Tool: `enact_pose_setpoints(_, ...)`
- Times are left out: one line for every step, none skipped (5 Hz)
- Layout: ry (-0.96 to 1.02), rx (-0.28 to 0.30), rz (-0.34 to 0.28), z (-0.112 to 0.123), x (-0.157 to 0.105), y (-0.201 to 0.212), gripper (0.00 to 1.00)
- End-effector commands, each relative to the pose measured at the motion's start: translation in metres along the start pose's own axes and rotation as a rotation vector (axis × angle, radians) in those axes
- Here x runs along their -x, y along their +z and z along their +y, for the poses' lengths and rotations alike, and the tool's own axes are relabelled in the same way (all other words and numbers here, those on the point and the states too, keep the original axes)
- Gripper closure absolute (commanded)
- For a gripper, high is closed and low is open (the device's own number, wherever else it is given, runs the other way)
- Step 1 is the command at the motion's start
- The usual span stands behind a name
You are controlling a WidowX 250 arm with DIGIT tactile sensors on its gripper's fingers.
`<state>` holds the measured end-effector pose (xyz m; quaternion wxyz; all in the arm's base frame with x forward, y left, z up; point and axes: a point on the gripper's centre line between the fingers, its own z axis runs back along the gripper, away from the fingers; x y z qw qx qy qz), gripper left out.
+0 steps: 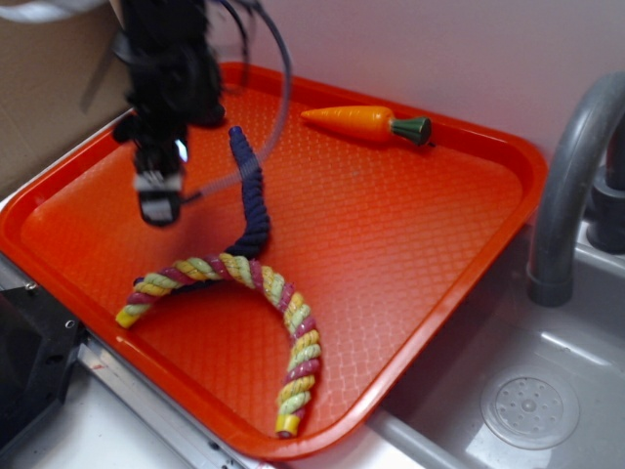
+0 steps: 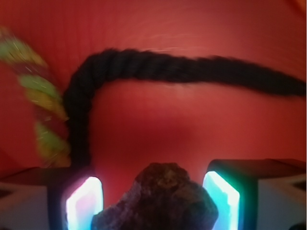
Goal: Grab the rock.
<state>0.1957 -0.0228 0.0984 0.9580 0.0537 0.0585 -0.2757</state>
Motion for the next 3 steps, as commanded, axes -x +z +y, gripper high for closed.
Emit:
enact_pose_setpoints(0.492, 0.141, -0.133, 0.007, 0.039, 0.091, 1.0)
enact_pose_setpoints(0.74, 0.193, -0.164, -0.006, 0.054, 0.11, 1.0)
enact_pose_setpoints(0.65, 0.247, -0.209, -0.007, 0.051, 0.102, 1.0)
